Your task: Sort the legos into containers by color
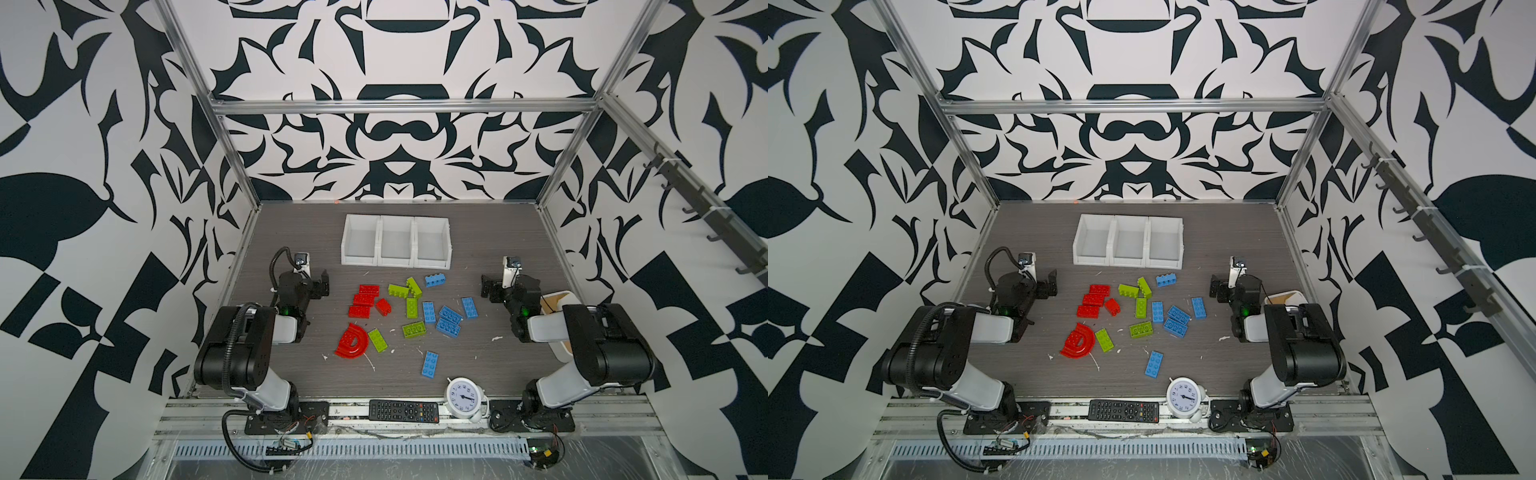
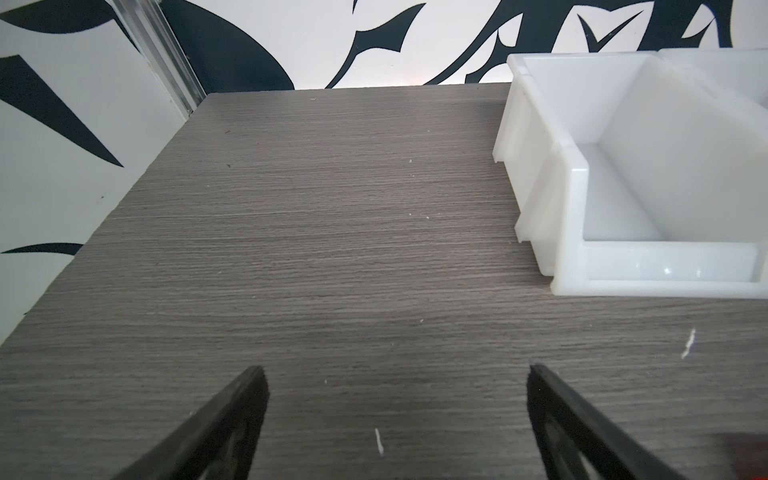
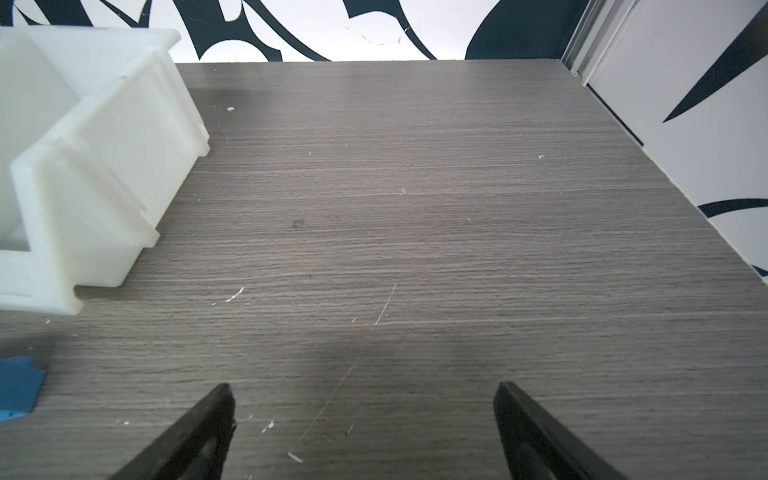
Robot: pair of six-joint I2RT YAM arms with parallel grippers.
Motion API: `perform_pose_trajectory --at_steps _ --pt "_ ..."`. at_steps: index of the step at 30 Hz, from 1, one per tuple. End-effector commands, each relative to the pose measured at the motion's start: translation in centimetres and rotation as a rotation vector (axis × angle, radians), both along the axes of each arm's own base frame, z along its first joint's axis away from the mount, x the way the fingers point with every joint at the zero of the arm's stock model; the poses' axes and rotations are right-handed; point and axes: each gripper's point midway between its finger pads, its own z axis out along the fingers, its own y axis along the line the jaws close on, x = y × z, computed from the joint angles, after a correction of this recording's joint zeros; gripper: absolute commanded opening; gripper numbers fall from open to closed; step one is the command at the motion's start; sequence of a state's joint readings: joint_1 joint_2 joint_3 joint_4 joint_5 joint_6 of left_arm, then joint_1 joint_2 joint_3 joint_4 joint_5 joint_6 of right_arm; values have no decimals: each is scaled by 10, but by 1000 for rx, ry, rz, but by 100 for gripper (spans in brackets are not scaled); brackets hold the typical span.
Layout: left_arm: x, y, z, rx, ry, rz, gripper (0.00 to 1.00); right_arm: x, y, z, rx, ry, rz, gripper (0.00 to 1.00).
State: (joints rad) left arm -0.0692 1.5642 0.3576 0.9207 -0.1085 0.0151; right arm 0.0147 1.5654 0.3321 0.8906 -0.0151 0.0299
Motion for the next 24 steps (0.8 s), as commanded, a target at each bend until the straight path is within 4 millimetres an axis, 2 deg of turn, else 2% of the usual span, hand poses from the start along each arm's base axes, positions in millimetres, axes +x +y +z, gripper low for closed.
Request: perform_pose_trajectory --at_steps 1,14,19,20,22,24 --pt "4 1 6 -10 -18 1 100 9 1 18 -5 -57 0 100" --pt "4 -1 6 -11 -18 -10 100 9 0 17 -5 -55 -2 99" --pt "4 -1 8 -14 -28 -8 100 14 -4 26 -7 -35 -32 98" --pt "4 -3 14 -3 -39 -24 100 15 1 33 -14 -28 -4 93" --pt "1 -12 29 -10 -25 -73 100 14 8 48 -32 5 13 90" --pt "-2 -16 54 -4 -34 -80 100 11 11 67 44 66 -8 86"
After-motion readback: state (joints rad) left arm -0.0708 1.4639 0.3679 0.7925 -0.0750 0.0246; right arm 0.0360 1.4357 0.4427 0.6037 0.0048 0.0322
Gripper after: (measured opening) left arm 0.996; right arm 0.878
